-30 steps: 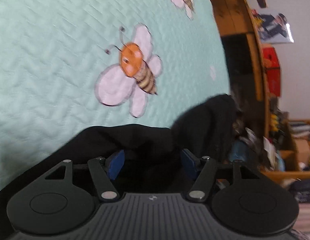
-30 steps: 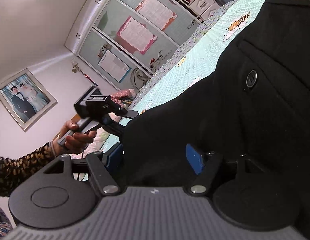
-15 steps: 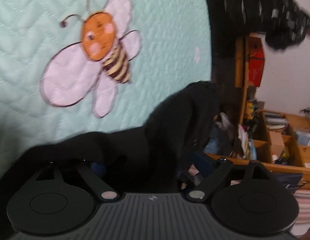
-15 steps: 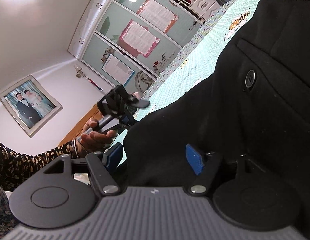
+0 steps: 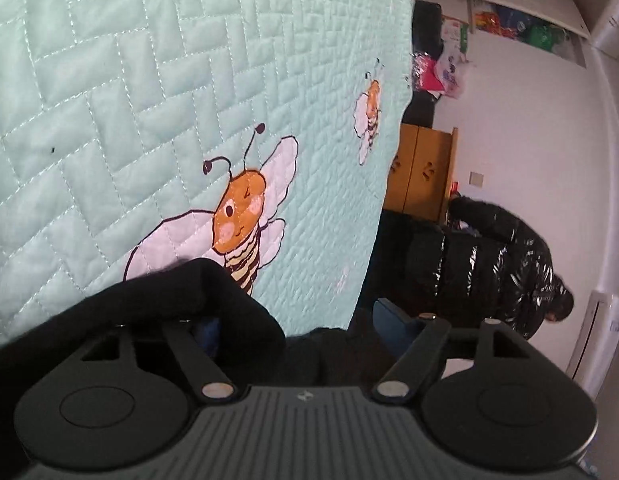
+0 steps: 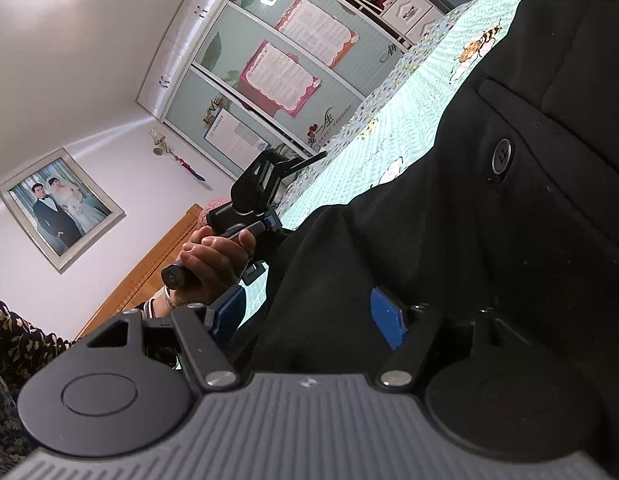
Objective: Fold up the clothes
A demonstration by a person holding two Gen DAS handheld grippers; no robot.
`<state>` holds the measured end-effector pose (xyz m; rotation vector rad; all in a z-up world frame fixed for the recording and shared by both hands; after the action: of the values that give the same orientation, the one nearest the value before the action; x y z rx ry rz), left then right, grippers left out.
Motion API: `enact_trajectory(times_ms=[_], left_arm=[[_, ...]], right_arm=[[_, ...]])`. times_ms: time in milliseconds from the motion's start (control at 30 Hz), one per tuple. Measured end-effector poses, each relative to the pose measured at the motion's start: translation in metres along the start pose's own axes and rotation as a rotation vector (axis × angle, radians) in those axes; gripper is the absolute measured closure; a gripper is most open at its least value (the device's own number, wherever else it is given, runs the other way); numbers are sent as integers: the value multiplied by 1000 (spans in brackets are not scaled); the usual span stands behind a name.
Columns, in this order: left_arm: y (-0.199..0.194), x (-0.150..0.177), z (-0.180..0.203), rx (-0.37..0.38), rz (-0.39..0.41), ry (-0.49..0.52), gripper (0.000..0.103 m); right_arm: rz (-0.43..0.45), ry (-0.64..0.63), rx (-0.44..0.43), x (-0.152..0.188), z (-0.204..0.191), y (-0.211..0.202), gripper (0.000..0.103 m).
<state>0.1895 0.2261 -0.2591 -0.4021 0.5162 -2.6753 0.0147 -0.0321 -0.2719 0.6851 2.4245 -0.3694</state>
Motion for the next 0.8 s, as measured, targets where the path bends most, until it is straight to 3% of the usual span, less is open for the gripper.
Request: enact_trajectory(times_ms=[400,533,633,800], left_arm=[[-23,14,10,-100,37,109,25],[-24,25,6,-156,-21,161,24],[-15,26,13,-180,-29,198,24],[-20,16,9,-178,95,174,24]], right_arm=[[21,50,-33,-3,2,-6,32],[-7,27,-5,-8,-6,-4,32],[-8,-49,1,-30,-25,-6,31],[-2,-191,41,-87,-48,-3,31]])
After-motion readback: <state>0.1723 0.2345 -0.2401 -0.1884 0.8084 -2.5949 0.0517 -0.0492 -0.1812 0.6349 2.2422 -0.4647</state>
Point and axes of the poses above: each gripper's, at about its wrist camera, not at the fingertips, and y roughly the way its jaws point, z to its right, x to its underside, the point moved 9 cm from there along y, roughly the way its jaws point, and after that the axes turned 4 degrees about -x, right-handed, at the moved point
